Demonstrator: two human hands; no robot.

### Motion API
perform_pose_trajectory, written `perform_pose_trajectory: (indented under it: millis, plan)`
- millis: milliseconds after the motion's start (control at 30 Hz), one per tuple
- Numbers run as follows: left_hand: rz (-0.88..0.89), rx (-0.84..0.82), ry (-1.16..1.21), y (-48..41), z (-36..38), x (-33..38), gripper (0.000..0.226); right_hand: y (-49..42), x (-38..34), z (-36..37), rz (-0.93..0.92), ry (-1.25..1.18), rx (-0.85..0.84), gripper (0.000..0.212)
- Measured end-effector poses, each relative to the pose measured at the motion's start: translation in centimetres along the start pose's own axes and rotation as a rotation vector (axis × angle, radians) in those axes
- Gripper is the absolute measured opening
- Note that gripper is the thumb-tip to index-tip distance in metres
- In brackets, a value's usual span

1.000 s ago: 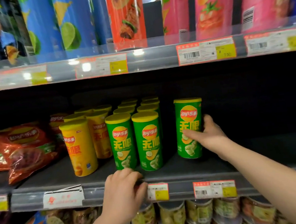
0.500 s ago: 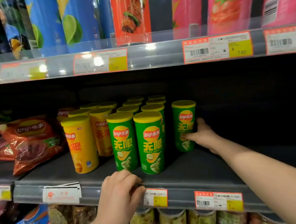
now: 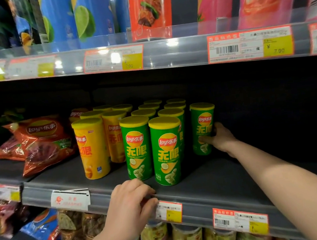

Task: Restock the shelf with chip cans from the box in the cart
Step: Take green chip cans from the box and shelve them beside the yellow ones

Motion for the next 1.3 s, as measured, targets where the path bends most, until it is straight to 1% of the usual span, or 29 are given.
perform_pose_trajectory:
  millis: [233,400,500,567,700,733,833,967,1067,1133,1200,1300]
  plan:
    - [0.011,0.022,-0.017,0.1,-0.2,0.2,0.022,-0.5,0.5,0.1,0.001,0.000,0.004,0.068]
    - [0.026,-0.025,-0.055,0.2,-0.3,0.6,0.021,-0.2,0.8,0.2,0.006,0.044,0.056,0.068]
    - [0.024,-0.060,-0.072,0.1,-0.4,0.7,0.022,0.7,0.9,-0.3,0.001,0.118,0.085,0.074]
    - [0.017,-0.076,-0.071,0.0,-0.4,0.6,0.024,1.8,0.7,-0.6,-0.031,0.236,0.073,0.070]
    - [0.036,-0.074,-0.064,0.2,-1.0,0.7,0.027,5.7,-0.7,-0.6,-0.197,0.482,0.005,0.043]
    - [0.042,-0.061,-0.064,0.4,-1.4,0.7,0.028,6.9,-1.1,-0.3,-0.224,0.546,-0.019,0.039]
    - [0.041,-0.058,-0.065,1.1,-2.3,0.6,0.034,10.5,-2.0,1.0,-0.273,0.752,-0.074,0.037]
    - [0.041,-0.120,-0.099,3.2,-3.2,-0.2,0.044,15.5,-3.7,3.6,-0.440,0.752,-0.097,0.035]
    - [0.034,-0.189,-0.146,5.9,-3.8,-1.3,0.046,19.1,-4.6,7.0,-0.521,0.765,-0.181,0.035]
    - [0.032,-0.227,-0.161,8.2,-4.2,-2.4,0.048,21.2,-4.2,9.8,-0.532,0.753,-0.259,0.038]
    - [0.013,-0.305,-0.184,10.8,-4.6,-3.8,0.049,23.1,-3.3,12.9,-0.531,0.754,-0.346,0.042]
    - [-0.055,-0.408,-0.217,15.4,-5.1,-6.4,0.046,26.1,-1.8,17.4,-0.528,0.791,-0.457,0.041]
Point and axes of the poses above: each hand's wrist, its own y-axis away from the middle knuckle, its own z-axis out of the palm, x = y × z, the point moved 7 cm from there along -y, towards the middle knuckle, and after that the axes turned 14 degrees about -y, right-handed, at the moved point
